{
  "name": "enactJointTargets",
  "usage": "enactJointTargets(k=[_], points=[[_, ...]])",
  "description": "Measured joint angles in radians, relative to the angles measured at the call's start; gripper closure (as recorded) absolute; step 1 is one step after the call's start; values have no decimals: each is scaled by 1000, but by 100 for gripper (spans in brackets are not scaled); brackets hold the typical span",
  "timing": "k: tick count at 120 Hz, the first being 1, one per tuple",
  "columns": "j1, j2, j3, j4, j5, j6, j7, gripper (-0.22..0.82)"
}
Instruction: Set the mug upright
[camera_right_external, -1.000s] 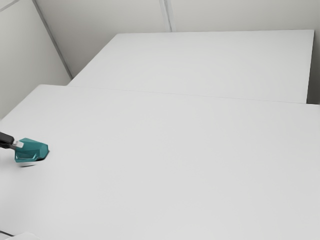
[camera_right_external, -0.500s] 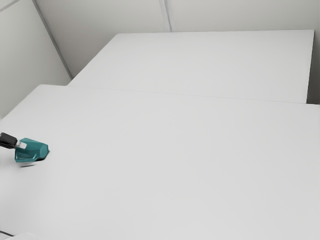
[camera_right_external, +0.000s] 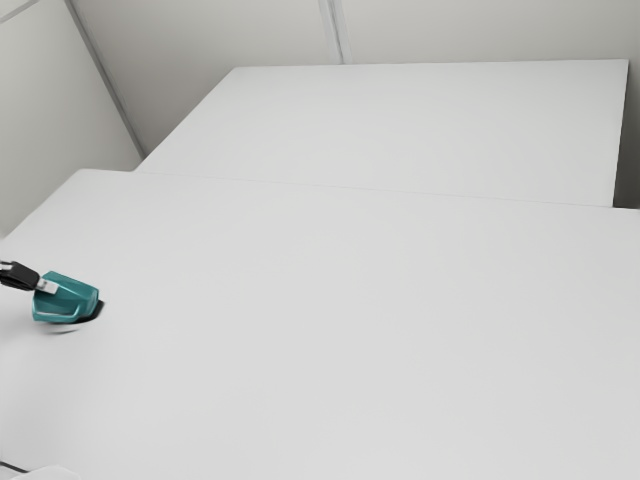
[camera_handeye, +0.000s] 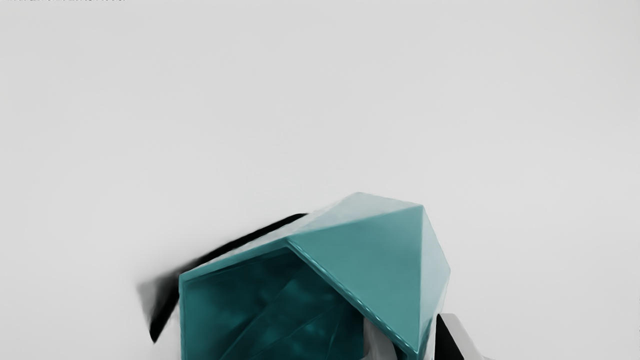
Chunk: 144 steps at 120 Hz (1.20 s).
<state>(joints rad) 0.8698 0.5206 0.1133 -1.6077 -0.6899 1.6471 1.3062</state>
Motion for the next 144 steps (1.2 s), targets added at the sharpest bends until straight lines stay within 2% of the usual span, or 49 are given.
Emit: enactJointTargets(k=[24,49,58,77,97,119,144], points=[[-30,-25,-25,-18,13,17,0,74],[-111,-102,-36,-59,66,51,0,77],[-165,-140,-36,-62,113,61,-3,78],[-343,-240,-35,-66,280,74,-48,78],[-472,-328,-31,-119,419,81,-130,78],[-584,-453,-34,-236,559,119,-247,78],[-689,-512,-35,-318,642,176,-384,78]])
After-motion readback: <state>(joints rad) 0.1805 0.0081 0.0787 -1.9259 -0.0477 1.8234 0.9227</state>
